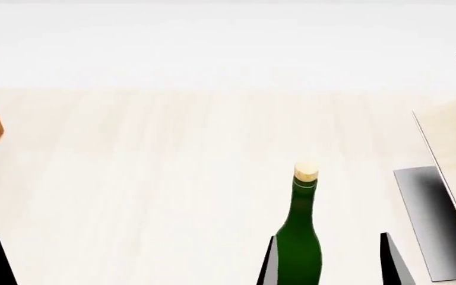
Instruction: Put the wine bottle on the wine rack.
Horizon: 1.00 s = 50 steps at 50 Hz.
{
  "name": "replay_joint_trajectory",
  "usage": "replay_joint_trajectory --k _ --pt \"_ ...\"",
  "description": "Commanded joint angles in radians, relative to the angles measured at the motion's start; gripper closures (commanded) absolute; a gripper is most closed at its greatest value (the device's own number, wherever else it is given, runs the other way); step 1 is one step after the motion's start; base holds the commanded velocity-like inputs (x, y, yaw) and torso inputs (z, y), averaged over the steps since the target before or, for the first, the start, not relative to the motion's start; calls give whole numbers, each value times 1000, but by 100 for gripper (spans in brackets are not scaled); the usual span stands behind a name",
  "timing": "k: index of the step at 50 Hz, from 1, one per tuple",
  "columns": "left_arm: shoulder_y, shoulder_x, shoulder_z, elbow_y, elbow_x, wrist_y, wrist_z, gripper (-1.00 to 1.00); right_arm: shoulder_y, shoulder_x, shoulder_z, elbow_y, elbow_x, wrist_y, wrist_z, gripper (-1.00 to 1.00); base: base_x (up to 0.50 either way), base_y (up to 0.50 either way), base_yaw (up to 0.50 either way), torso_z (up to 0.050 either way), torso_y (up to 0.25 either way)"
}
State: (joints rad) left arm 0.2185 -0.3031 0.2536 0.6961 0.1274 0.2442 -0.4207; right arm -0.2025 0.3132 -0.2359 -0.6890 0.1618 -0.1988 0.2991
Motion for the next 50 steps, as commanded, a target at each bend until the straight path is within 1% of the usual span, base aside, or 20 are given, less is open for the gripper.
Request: replay_joint_trajectory --k 1,50 --pt "-1 -4 3 -2 1 2 -6 -100 1 5 -1 0 6 -3 4 -100 0 -66 0 0 0" --pt "-9 -19 17 1 2 -10 -22 -100 10 23 -14 3 8 8 24 -100 0 -69 0 0 0"
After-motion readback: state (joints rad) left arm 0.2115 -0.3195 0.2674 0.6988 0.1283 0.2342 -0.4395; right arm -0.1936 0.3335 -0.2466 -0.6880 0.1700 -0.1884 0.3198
